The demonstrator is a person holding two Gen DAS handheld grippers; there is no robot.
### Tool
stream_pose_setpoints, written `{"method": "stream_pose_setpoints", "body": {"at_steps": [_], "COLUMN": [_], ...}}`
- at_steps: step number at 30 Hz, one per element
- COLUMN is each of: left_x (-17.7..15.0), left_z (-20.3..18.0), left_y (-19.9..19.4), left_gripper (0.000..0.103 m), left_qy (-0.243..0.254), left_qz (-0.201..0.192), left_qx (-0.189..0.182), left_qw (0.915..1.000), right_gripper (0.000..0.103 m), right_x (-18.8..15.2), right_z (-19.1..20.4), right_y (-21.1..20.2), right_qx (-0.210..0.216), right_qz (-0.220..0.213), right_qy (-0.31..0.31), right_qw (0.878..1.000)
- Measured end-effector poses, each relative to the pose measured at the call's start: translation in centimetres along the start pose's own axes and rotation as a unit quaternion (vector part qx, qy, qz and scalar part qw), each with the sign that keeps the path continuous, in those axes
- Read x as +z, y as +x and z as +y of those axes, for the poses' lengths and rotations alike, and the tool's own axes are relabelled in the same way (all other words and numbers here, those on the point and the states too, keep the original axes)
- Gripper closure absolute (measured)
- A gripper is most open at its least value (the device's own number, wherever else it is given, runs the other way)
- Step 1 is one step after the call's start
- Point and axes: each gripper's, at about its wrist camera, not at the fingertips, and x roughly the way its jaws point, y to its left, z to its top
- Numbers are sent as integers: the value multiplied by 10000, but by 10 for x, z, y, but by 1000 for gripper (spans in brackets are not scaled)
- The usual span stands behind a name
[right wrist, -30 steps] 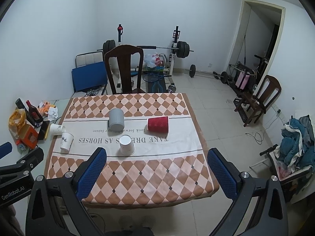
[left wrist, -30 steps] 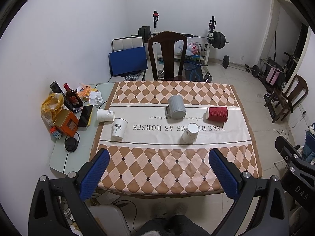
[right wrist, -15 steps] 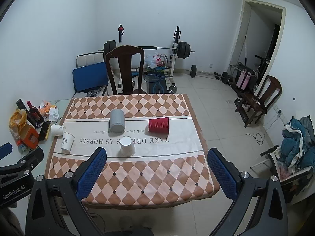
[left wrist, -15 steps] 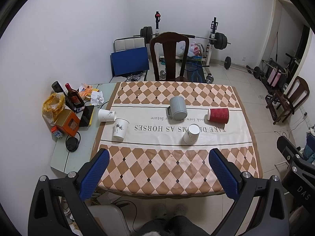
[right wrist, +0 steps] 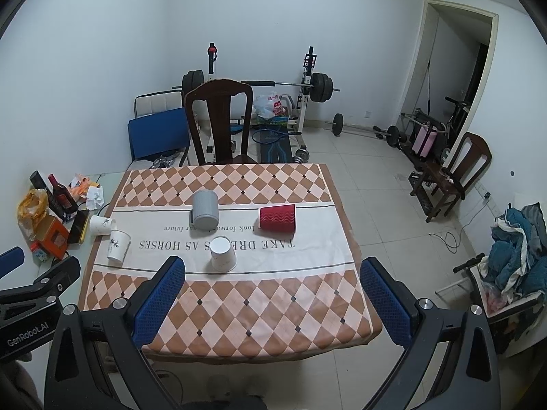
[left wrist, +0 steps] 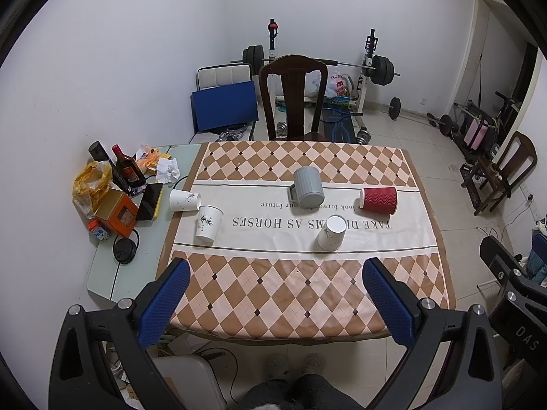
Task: Flip cup upside down
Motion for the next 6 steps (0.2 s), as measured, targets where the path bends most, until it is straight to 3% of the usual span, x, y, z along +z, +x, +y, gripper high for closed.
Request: {"method": "stream_pose_setpoints", "body": {"at_steps": [6], "left_x": [1], "left_z": [0], "left_y": [0], "left_gripper": [0], "left_qy": [8], "left_qz": [11], "left_qx": [-4], "left_qw": [10000], "right_gripper": [0], "right_x": [-1], "right_z": [1], "right_y": [0], "right_qx": [21], "right_qz": [16], "right_qy": [-19], "right_qw": [10000]}}
